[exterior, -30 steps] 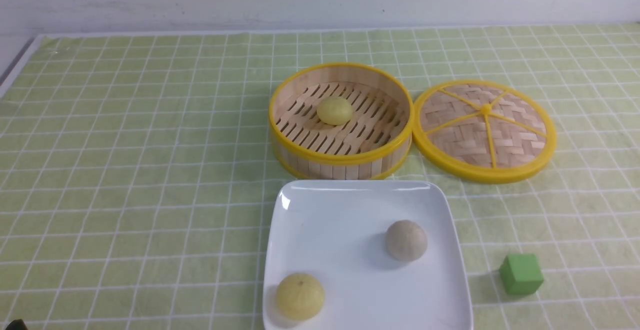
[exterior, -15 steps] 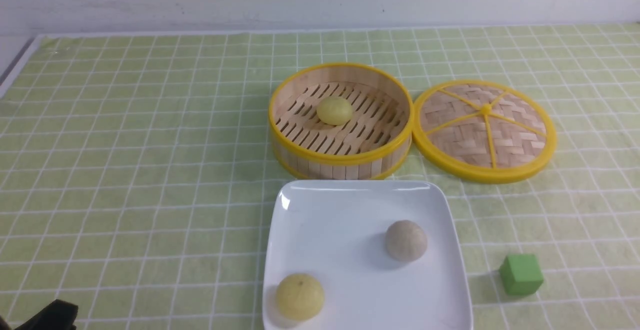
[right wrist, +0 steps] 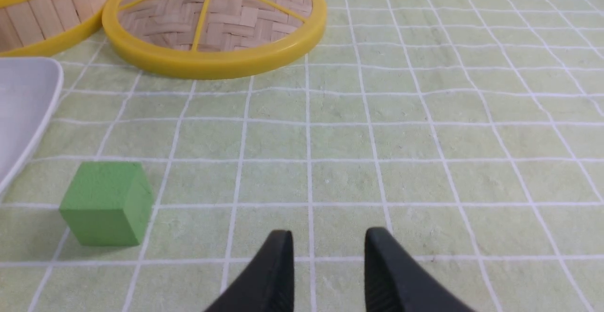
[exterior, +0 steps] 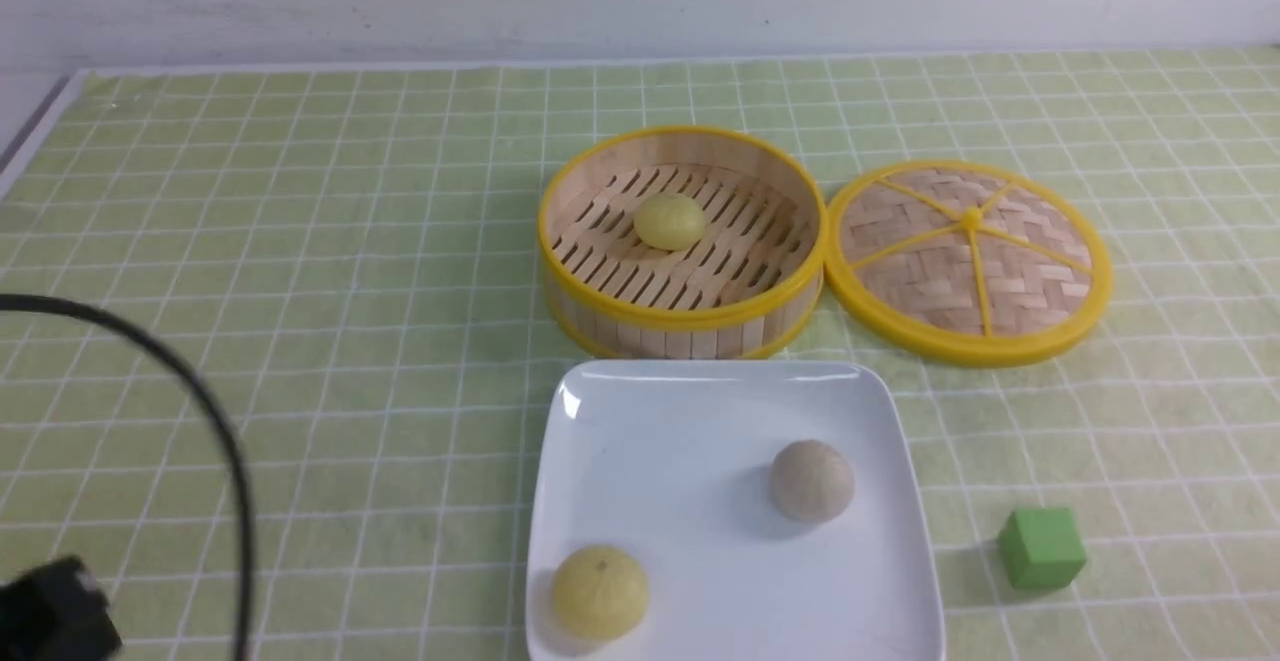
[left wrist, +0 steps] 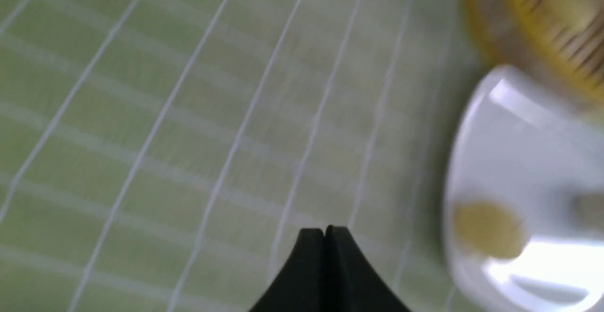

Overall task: Put the steamed buns into the plate on the green tablecloth.
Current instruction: 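Reach into the bamboo steamer and grasp a bun with the left gripper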

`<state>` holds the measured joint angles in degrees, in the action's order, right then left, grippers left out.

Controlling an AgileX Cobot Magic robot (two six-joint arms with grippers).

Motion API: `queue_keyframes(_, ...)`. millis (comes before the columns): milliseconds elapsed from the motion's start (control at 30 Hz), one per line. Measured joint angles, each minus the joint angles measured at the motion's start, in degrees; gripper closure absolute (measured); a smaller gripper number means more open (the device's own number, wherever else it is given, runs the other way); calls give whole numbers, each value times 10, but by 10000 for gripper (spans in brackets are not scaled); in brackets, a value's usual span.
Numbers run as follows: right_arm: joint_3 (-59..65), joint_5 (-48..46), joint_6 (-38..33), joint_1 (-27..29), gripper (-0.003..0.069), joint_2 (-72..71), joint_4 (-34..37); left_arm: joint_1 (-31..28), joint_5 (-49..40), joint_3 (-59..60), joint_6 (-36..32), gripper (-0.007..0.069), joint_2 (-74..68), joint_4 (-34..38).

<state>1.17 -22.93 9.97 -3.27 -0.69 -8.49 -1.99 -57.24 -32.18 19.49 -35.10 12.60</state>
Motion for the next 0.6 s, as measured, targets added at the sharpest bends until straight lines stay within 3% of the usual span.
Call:
queue_keyframes(33, 0, 0, 0, 0, 419, 0, 0, 0, -9, -5, -17, 622, -23, 0)
queue_keyframes(100, 0, 0, 0, 0, 419, 0, 0, 0, -71, -75, -133, 622, -143, 33)
queue_keyframes(133, 0, 0, 0, 0, 419, 0, 0, 0, -73, -86, -142, 622, -161, 44)
queue_keyframes(233, 0, 0, 0, 0, 419, 0, 0, 0, -72, -163, -264, 622, -267, 145)
queue_keyframes(267, 0, 0, 0, 0, 419, 0, 0, 1, -63, -225, -334, 622, -341, 221)
queue_keyframes(400, 0, 0, 0, 0, 419, 0, 0, 1, -52, -325, -393, 614, -456, 291)
queue_keyframes(600, 0, 0, 0, 0, 419, 0, 0, 48, -40, -517, -405, 473, -659, 311)
